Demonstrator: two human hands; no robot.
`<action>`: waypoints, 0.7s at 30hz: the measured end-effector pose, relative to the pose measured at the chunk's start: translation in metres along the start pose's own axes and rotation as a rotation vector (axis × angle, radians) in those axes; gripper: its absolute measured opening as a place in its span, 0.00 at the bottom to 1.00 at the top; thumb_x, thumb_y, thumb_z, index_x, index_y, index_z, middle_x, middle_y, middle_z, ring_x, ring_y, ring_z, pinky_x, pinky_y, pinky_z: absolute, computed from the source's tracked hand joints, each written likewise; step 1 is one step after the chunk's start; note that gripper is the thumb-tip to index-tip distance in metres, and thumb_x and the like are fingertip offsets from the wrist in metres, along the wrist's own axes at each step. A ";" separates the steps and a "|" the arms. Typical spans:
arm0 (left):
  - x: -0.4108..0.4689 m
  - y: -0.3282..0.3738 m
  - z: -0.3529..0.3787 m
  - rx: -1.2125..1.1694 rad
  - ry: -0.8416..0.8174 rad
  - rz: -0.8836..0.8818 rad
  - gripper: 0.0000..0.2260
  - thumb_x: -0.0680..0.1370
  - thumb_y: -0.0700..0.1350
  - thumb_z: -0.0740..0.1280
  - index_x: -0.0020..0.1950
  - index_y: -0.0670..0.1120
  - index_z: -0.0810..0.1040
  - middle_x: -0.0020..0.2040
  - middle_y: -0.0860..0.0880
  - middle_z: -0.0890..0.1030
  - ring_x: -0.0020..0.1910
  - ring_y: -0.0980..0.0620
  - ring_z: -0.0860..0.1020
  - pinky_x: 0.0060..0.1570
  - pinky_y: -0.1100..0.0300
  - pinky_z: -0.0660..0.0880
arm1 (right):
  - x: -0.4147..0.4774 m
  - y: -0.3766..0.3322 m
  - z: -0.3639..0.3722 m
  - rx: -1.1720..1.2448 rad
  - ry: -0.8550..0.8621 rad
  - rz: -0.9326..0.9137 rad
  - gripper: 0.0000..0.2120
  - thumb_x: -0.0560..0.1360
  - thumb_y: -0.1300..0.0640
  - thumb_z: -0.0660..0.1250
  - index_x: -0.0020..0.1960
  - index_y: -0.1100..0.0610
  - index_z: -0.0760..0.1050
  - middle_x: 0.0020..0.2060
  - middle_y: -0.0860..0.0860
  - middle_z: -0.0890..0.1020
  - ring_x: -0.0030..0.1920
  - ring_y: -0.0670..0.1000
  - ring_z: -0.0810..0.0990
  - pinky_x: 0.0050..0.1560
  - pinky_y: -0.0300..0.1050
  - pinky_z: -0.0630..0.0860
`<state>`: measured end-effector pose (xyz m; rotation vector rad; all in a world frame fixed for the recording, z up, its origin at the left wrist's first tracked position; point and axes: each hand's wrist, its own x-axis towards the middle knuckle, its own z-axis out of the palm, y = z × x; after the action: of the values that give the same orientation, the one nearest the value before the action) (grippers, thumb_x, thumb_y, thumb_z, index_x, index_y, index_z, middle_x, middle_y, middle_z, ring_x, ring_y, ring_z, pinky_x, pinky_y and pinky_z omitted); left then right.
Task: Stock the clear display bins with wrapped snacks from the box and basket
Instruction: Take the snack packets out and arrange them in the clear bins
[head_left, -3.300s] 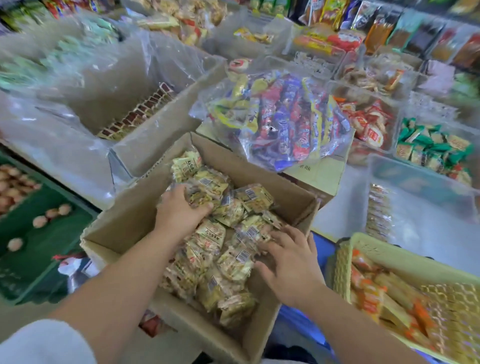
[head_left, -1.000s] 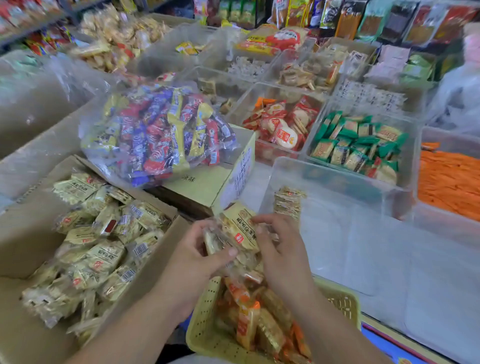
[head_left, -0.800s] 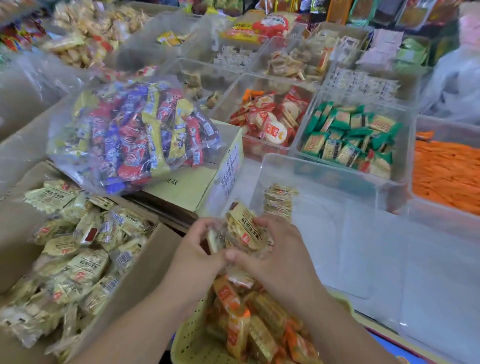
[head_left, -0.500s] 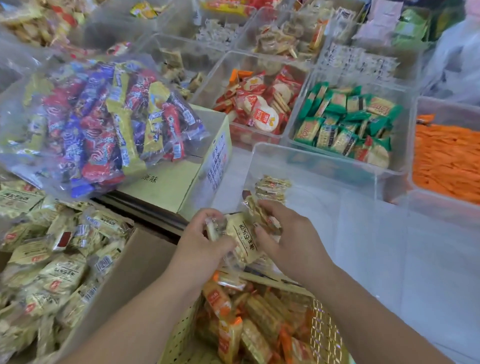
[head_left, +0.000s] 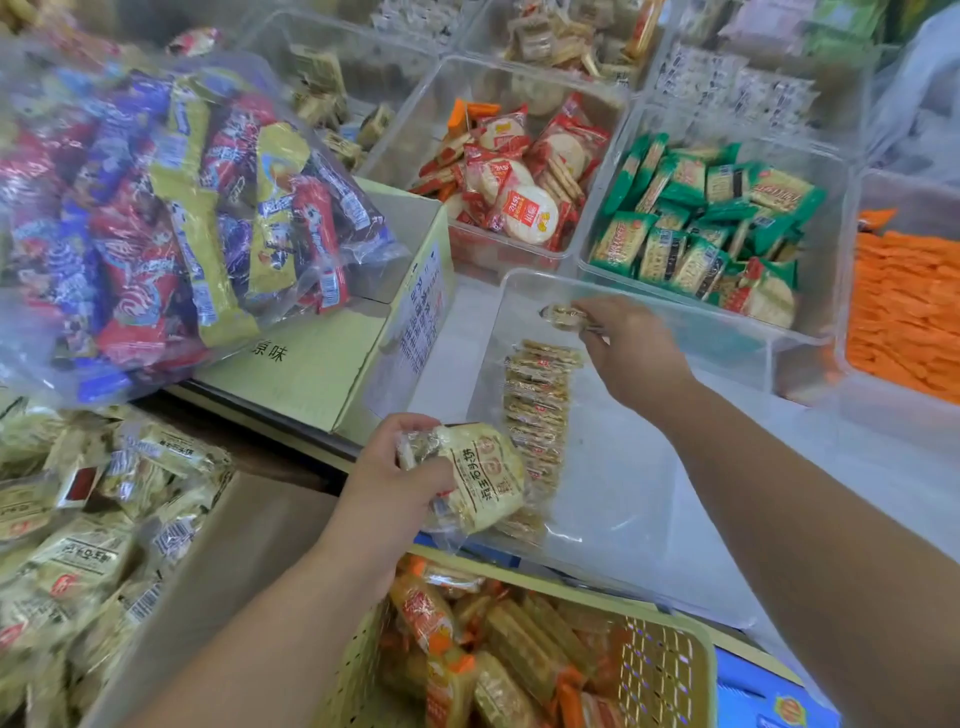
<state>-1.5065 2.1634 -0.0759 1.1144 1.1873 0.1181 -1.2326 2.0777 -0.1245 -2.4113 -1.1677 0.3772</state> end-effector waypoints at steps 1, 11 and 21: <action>-0.001 0.001 0.001 0.020 -0.010 0.000 0.17 0.64 0.42 0.67 0.47 0.60 0.80 0.54 0.40 0.85 0.46 0.44 0.87 0.47 0.38 0.82 | 0.006 0.004 0.006 -0.022 -0.022 -0.005 0.18 0.82 0.60 0.64 0.71 0.56 0.75 0.62 0.57 0.80 0.61 0.60 0.77 0.58 0.48 0.73; 0.006 -0.002 0.001 0.115 -0.093 -0.044 0.15 0.77 0.32 0.65 0.53 0.53 0.77 0.49 0.44 0.88 0.44 0.47 0.88 0.32 0.59 0.79 | 0.039 0.006 0.054 -0.109 -0.235 0.083 0.19 0.83 0.55 0.59 0.73 0.48 0.71 0.60 0.59 0.79 0.59 0.63 0.77 0.55 0.54 0.77; 0.013 -0.004 -0.003 0.094 -0.124 -0.045 0.16 0.78 0.32 0.65 0.56 0.53 0.76 0.48 0.45 0.88 0.45 0.47 0.88 0.40 0.53 0.81 | 0.030 0.009 0.059 0.267 -0.082 0.239 0.17 0.82 0.53 0.62 0.69 0.52 0.76 0.65 0.55 0.79 0.63 0.57 0.76 0.57 0.41 0.66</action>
<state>-1.5046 2.1710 -0.0871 1.1593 1.1158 -0.0415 -1.2331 2.1116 -0.1821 -2.3191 -0.8024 0.6683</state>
